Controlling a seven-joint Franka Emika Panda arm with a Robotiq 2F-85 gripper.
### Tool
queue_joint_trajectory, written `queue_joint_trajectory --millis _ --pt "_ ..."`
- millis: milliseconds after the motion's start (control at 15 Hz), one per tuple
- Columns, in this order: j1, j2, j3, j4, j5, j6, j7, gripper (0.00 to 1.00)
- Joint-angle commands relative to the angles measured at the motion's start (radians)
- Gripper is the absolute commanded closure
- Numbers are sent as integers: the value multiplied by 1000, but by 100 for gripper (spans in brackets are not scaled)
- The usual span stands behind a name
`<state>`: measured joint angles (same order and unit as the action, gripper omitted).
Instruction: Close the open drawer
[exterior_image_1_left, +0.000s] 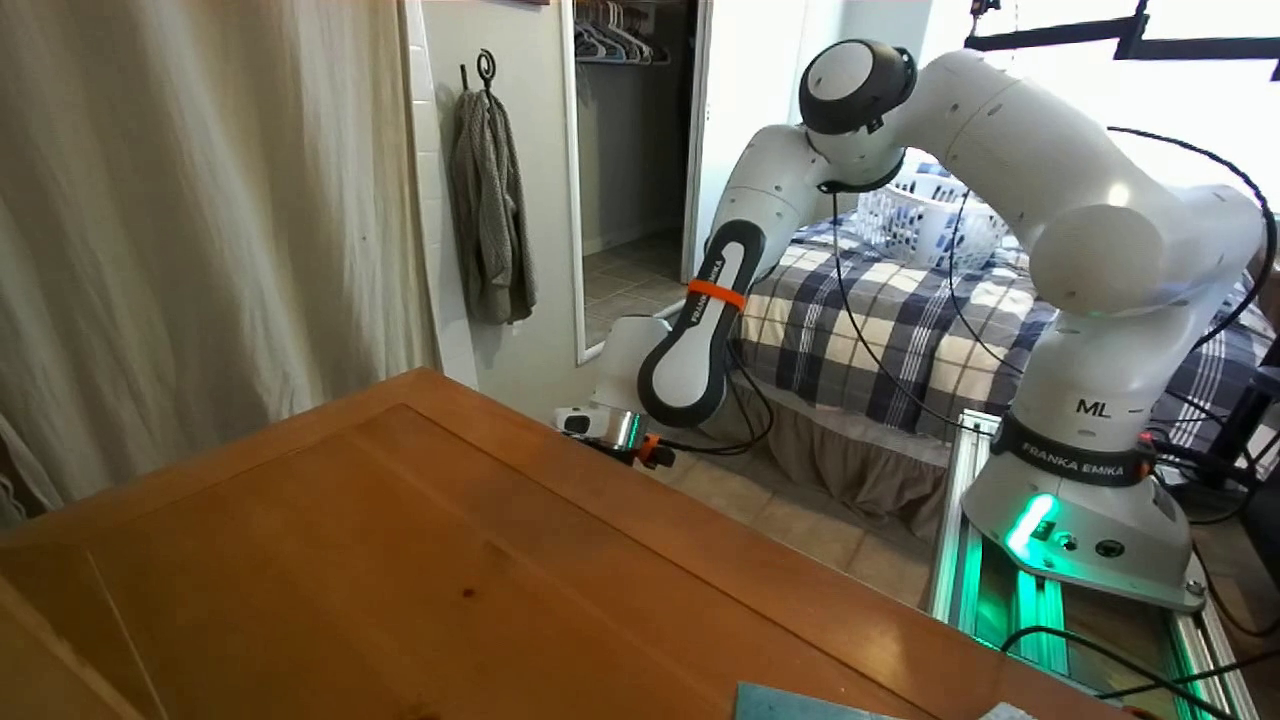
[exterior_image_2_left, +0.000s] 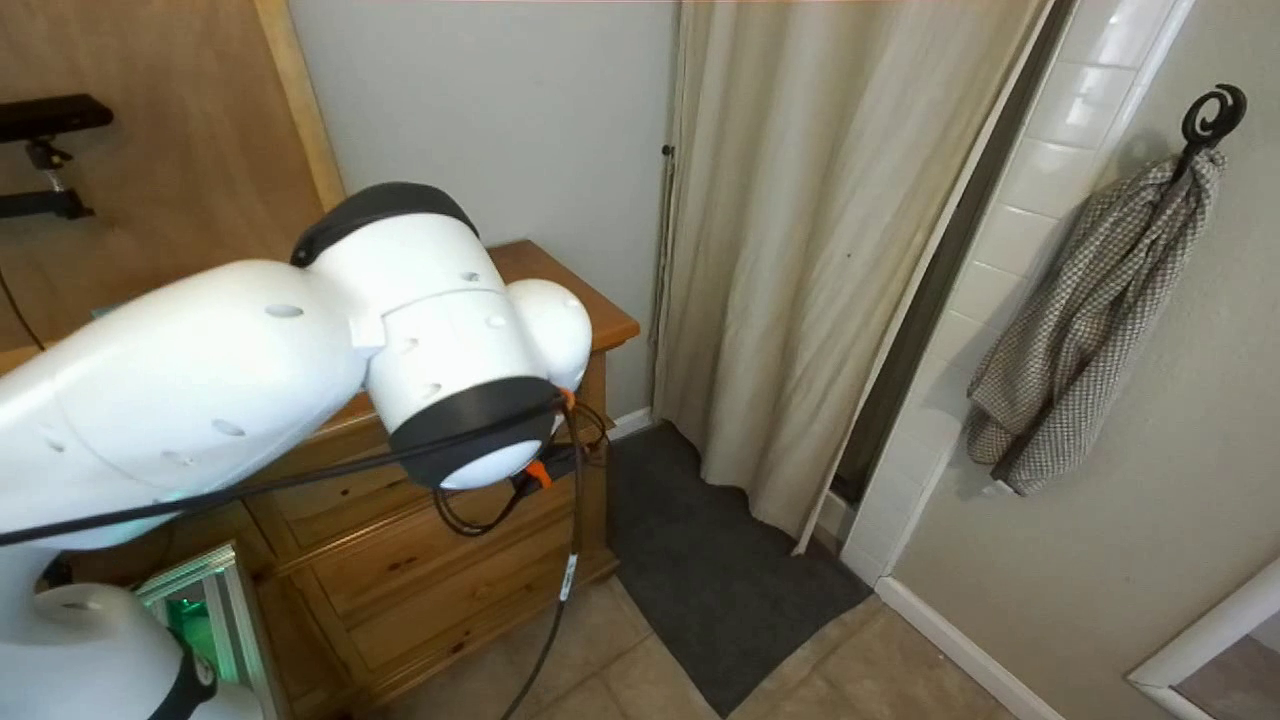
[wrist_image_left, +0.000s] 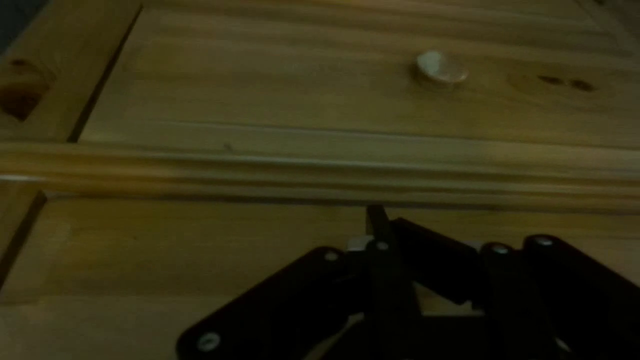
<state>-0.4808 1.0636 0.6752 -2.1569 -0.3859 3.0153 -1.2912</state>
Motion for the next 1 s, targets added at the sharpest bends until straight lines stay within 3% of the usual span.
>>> queue_joint_trajectory --millis 0,67,133,200,333,400,667,933 --pt "68 -232 -93 -124 63 -43 99 99" --pt "65 -279 -105 -162 35 -59 157 99" --pt "64 -327 -113 -196 30 -82 195 92" --pt "64 -378 -120 -229 28 -107 235 68" --pt "37 -482 -108 -312 29 -172 307 66" --pt "19 -534 -99 -353 32 -206 337 59" --pt "-101 -749 -51 -501 67 -353 406 30" --pt "-250 -946 -41 -588 183 -433 366 3"
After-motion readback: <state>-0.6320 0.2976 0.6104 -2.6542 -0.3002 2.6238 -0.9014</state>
